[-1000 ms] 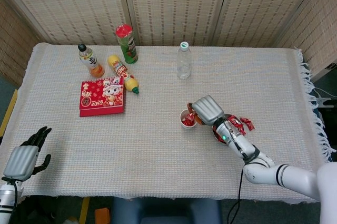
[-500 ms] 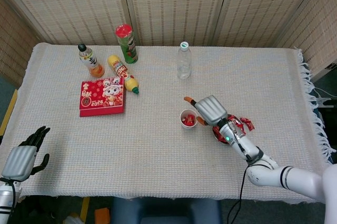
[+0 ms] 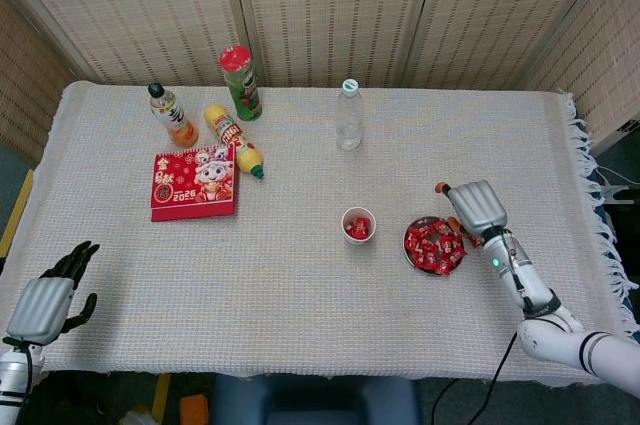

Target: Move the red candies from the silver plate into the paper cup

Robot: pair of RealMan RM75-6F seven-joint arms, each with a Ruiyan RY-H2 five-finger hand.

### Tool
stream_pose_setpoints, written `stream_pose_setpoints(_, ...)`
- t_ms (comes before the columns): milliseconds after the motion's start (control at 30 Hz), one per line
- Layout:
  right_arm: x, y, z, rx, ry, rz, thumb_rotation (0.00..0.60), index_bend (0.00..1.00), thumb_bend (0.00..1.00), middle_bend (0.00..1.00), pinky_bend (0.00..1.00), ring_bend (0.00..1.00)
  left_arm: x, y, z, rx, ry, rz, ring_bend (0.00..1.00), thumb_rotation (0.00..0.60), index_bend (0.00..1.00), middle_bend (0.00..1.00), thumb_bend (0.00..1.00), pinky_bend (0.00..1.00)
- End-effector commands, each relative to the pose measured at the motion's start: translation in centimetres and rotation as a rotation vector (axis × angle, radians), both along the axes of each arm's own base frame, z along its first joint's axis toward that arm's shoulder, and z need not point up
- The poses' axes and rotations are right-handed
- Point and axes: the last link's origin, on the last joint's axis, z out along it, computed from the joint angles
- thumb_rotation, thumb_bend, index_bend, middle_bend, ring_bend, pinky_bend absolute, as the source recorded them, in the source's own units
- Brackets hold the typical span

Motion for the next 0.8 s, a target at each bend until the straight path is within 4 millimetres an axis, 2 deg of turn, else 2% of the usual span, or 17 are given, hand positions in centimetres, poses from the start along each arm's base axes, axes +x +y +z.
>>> stream_pose_setpoints(33,-2.3,0.7,0.0,0.009,0.069,-0.053,0.6,0.31,0.25,0.79,1.0,0.67,0.1,0.0,-0.1,-0.005,0.002,-0.003,0.14,0.6,0.0,0.0,0.48,0.36)
stream_pose_setpoints(333,-6.0,2.0,-1.1,0.037,0.105,-0.149,0.6,0.44,0.24,0.79,1.0,0.67,0.0,0.1,0.0,-0.004,-0.001,0.001,0.14,0.6,0.0,0.0,0.48,0.36)
stream_pose_setpoints(800,-5.4,0.7,-2.2,-0.002,0.044,-0.116,0.6,0.42,0.24,0.79,1.0,0.69,-0.2,0.2,0.0,-0.002,0.001,0.008,0.14,0.6,0.0,0.0,0.48,0.36)
